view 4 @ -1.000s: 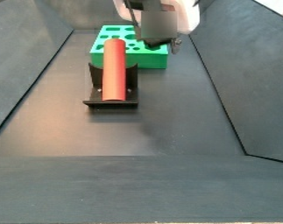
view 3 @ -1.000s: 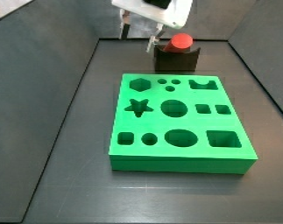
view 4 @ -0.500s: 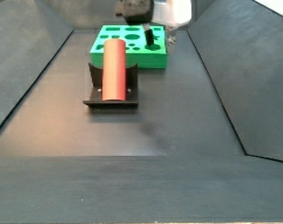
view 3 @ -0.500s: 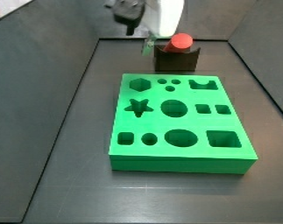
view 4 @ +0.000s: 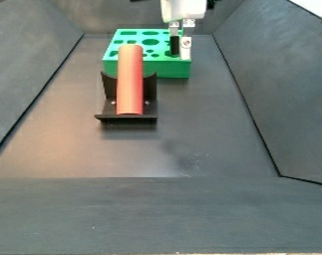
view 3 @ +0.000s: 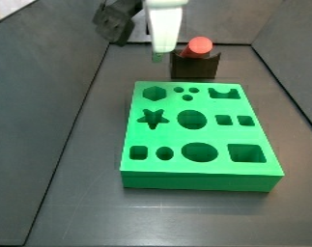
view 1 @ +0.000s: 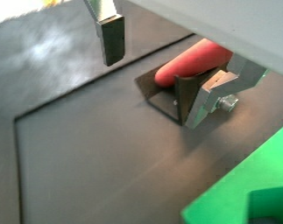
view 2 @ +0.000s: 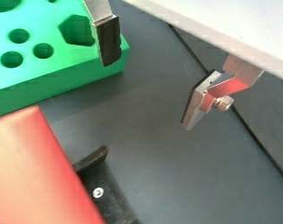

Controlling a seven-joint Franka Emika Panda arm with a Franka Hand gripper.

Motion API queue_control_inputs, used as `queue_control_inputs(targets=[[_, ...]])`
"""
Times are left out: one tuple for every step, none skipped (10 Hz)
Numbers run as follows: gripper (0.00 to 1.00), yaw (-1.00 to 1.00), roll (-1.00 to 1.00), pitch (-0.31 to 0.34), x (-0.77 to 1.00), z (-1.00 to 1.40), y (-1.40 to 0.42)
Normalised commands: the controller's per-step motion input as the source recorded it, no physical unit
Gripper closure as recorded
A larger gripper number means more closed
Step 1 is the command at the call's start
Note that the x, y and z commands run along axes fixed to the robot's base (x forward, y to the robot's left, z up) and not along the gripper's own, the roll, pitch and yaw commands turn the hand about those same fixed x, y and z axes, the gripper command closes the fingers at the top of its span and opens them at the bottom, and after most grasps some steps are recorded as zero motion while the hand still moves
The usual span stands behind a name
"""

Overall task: Pick up the oval object. Move up. Place the oval object on the fixture. Regrasp the oval object. Move to above the board. Insert the oval object.
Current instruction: Regrasp the oval object.

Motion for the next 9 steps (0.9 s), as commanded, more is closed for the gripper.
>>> queue_control_inputs(targets=[[0.00, -0.78, 0.51, -0.057, -0.04, 0.00, -0.01], [0.00, -0.56, 0.36, 0.043, -0.04, -0.01, 0.00], [0.00, -0.34, 0.22, 0.134, -0.03, 0.01, 0.01], [0.00, -0.24, 0.16, 0.171, -0.03, 0.01, 0.00], [0.00, -0.14, 0.04, 0.262, 1.00, 0.01, 0.00], [0.00, -0.08, 0.02, 0.262, 1.00, 0.01, 0.00], [0.00, 0.00, 0.01, 0.289, 1.00, -0.02, 0.00], [0.00, 0.03, 0.00, 0.286, 1.00, -0.01, -0.01], [0.00, 0.06, -0.01, 0.270, 1.00, 0.00, -0.01]])
